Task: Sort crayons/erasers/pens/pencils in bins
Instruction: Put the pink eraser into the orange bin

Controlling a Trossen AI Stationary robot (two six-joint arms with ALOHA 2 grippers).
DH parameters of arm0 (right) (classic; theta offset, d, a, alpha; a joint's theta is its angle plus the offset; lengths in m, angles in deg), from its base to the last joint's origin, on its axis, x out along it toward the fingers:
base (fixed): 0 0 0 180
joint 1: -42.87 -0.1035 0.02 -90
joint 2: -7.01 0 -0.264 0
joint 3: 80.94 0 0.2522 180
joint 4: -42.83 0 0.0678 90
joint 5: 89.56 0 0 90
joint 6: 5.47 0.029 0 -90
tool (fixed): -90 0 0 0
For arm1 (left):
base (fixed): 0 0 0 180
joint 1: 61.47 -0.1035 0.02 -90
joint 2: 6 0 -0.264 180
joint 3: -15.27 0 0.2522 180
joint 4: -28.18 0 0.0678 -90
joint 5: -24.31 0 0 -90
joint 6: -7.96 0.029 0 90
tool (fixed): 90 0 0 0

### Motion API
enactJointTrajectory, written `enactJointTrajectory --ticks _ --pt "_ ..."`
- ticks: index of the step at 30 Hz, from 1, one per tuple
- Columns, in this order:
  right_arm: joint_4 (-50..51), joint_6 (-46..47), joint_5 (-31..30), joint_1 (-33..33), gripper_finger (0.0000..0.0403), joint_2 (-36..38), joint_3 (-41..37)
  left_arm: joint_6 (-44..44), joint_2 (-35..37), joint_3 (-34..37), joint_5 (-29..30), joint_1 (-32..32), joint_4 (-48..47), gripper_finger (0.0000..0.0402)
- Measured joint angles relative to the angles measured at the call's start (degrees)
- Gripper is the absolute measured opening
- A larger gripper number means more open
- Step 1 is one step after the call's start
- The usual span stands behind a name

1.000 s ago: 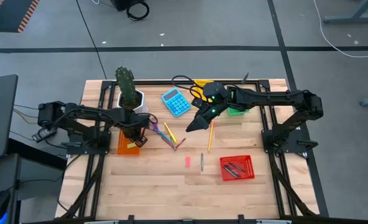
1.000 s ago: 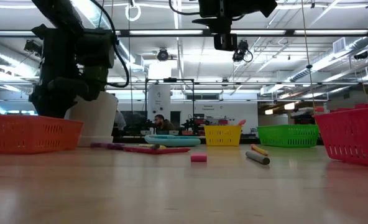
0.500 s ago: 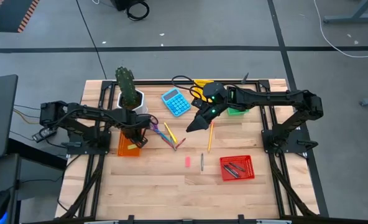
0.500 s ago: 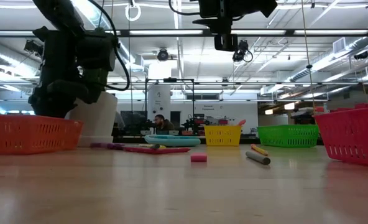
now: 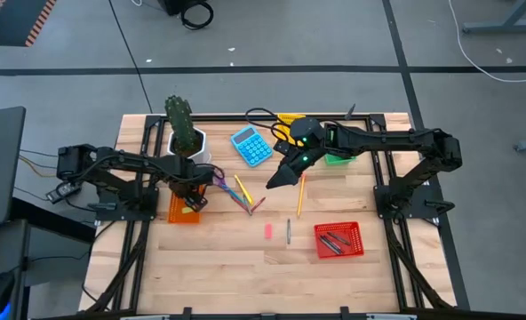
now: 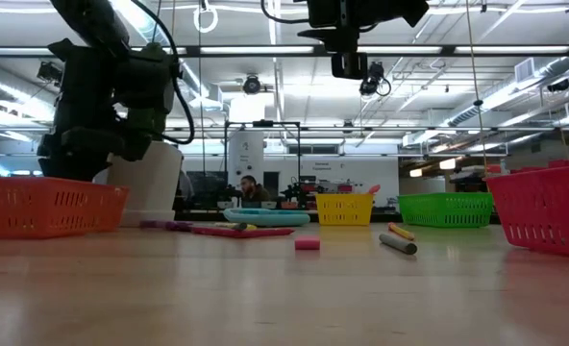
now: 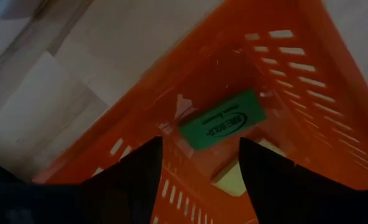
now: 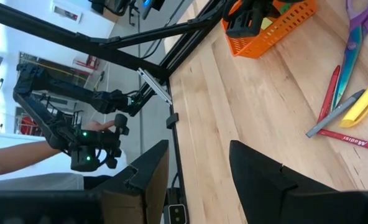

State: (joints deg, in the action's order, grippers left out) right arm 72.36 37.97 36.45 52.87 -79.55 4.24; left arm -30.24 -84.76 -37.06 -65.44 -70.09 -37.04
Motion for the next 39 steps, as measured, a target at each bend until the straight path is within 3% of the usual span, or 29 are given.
enactJointTrajectory --ticks 10,23,32,39 --pt "0.0 0.3 0.0 0.0 0.0174 0.0 0.0 -0.5 1.7 0.0 -0.1 0.0 -0.6 0.0216" --pt "0.2 -2.4 -0.5 0.0 0.0174 0.0 0.0 -7.7 12.7 -0.3 0.1 1.2 -4.1 0.0207" --pt "6.4 -3.6 -10.3 -0.2 0.0174 0.0 0.0 -8.8 14.6 -10.9 5.1 1.5 -8.5 0.0193" --pt "19.0 4.1 -29.5 -2.2 0.0174 0.0 0.0 -8.1 14.6 -18.9 8.9 1.5 -15.0 0.0193"
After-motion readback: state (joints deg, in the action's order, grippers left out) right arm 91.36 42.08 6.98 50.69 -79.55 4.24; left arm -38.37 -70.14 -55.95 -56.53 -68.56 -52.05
